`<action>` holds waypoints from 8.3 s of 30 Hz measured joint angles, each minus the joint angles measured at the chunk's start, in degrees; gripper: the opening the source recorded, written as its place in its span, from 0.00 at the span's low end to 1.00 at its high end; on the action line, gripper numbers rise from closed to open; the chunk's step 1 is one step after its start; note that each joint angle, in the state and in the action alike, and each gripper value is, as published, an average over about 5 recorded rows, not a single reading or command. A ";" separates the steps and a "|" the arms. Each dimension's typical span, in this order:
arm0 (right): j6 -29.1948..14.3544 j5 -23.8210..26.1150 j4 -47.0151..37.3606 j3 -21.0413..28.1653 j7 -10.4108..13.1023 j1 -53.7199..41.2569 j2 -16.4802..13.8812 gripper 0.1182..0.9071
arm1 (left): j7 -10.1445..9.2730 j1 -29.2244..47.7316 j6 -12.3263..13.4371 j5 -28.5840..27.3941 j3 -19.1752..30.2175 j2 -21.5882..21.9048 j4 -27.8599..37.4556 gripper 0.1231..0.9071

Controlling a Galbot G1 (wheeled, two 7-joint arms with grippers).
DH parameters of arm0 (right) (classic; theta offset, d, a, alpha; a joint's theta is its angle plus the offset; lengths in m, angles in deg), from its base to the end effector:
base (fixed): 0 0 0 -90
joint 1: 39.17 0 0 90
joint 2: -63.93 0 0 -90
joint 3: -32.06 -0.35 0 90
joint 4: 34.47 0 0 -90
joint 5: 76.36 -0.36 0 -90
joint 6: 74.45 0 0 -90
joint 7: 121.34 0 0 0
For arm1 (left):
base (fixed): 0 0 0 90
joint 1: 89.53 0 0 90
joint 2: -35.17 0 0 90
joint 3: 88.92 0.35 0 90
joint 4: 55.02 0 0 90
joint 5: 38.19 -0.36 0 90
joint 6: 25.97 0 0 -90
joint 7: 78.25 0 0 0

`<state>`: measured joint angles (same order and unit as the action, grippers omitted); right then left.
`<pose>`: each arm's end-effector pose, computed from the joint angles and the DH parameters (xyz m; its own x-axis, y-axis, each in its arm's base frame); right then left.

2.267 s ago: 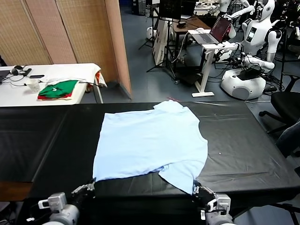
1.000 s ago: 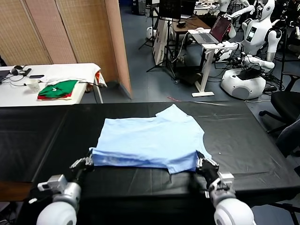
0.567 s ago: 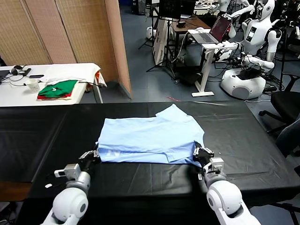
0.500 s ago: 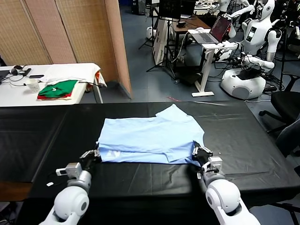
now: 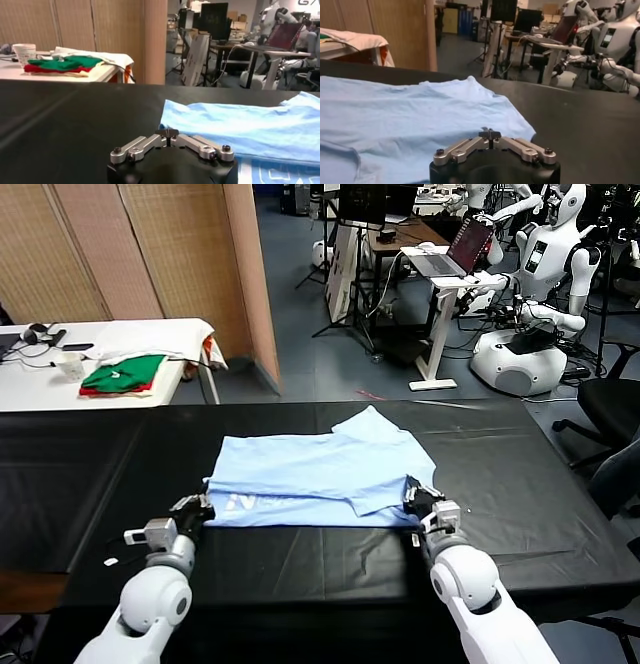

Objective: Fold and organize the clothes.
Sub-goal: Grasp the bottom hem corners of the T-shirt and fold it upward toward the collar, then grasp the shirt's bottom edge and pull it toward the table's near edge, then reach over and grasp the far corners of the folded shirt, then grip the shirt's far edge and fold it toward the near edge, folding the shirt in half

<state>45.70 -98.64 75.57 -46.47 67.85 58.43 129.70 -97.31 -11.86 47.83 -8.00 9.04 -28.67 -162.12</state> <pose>0.2976 -0.0317 -0.2761 -0.9077 -0.1334 0.3979 -0.1707 0.9835 -0.0596 0.2816 0.0649 -0.3074 -0.9516 -0.0585 0.3017 -0.0679 0.9975 -0.0210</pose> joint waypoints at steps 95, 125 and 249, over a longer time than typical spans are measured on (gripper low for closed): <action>9.73 -13.50 16.52 -9.19 3.58 20.77 -10.70 0.03 | -0.63 -21.05 -3.79 -4.74 -5.17 3.37 -12.58 0.03; 12.04 -18.64 28.41 -14.72 3.70 25.98 -12.32 1.00 | -7.15 -38.21 -11.22 -7.38 -12.17 3.09 -27.02 0.98; 12.04 -11.70 10.59 3.47 3.19 4.59 -11.59 0.03 | 2.37 -10.61 -23.27 14.60 -11.15 17.37 -14.49 0.07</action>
<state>57.75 -110.34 86.16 -43.00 71.04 63.02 118.11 -94.94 -22.46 24.56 6.60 -2.12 -11.30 -176.61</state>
